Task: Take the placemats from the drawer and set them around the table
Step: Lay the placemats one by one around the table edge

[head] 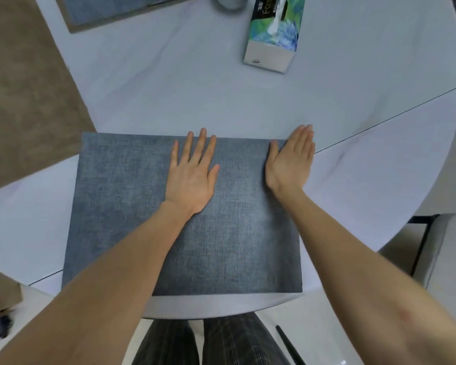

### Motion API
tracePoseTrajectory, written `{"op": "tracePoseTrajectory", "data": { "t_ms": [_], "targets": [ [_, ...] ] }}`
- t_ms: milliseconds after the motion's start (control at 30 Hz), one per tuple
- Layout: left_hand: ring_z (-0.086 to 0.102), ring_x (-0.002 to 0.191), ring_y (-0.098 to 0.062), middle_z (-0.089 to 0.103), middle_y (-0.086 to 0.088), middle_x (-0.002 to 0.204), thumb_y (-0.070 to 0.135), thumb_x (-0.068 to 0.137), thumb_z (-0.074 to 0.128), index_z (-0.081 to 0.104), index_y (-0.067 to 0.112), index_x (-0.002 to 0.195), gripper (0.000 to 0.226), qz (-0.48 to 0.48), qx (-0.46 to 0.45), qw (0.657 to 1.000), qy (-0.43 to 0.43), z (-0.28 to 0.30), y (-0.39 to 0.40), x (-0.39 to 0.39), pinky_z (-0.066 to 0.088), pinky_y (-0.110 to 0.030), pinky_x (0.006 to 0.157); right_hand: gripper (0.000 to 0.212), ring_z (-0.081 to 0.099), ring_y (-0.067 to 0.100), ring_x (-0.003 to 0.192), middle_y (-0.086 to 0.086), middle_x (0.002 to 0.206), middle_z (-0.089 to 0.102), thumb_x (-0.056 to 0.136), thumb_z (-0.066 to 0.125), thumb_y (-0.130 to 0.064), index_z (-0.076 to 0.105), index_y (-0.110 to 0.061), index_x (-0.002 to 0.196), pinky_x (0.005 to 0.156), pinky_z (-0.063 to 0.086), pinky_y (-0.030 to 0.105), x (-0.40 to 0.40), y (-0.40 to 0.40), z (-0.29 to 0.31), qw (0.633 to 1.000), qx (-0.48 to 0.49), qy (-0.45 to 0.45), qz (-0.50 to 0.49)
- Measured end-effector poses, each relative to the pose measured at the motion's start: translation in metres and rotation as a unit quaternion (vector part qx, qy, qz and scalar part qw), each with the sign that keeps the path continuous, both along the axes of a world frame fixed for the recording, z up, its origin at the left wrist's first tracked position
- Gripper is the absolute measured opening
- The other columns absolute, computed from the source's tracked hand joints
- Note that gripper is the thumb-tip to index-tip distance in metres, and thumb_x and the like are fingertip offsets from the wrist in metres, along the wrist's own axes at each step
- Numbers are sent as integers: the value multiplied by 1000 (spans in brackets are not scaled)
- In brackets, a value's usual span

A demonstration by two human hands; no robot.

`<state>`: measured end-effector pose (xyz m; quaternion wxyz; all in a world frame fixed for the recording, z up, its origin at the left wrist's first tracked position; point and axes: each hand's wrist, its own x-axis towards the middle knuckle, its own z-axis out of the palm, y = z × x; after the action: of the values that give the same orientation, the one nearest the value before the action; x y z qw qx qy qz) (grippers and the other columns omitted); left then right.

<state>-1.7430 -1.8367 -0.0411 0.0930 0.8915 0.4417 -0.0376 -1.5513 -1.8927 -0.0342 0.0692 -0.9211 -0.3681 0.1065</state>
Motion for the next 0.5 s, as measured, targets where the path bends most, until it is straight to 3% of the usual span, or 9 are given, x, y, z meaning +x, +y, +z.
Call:
{"op": "tracePoseTrajectory", "data": {
  "t_ms": [133,333,400,467,500],
  "targets": [
    [6,150,-28,8,-6,162,44,100,12,11,16,155,62,-5,-1,1000,-6,-1,0,0,6,-50,121,67,4,22,148,12,160,6,100,21,-43,7,-3,151,121,0,34,-53,-30,-8,993,20,-19,117],
    [0,150,-25,2,-4,163,44,100,12,9,18,155,61,-5,-36,999,-13,3,2,0,-2,-46,121,67,-5,21,148,13,160,-4,101,20,-40,-2,-1,150,121,-4,35,10,6,-4,1000,-14,17,-10],
    [-3,150,-19,0,-2,163,37,105,20,8,17,155,56,8,-115,989,-93,13,9,-1,-6,-39,121,69,-4,24,148,17,159,-3,101,23,-40,-1,2,150,121,-5,36,-12,7,3,1000,2,7,-5],
    [2,149,-12,4,-3,162,24,106,27,12,13,154,52,57,-209,948,-232,28,19,-14,-5,-27,120,67,-1,26,148,18,159,1,101,27,-37,4,2,150,121,-5,36,-55,7,13,996,56,-5,72],
    [7,149,-11,9,-4,162,19,106,29,16,10,153,50,88,-206,931,-288,33,25,-26,-2,-22,119,65,0,26,148,17,159,3,100,29,-35,7,1,150,120,-5,35,-81,10,16,990,78,3,121]
  ]
}}
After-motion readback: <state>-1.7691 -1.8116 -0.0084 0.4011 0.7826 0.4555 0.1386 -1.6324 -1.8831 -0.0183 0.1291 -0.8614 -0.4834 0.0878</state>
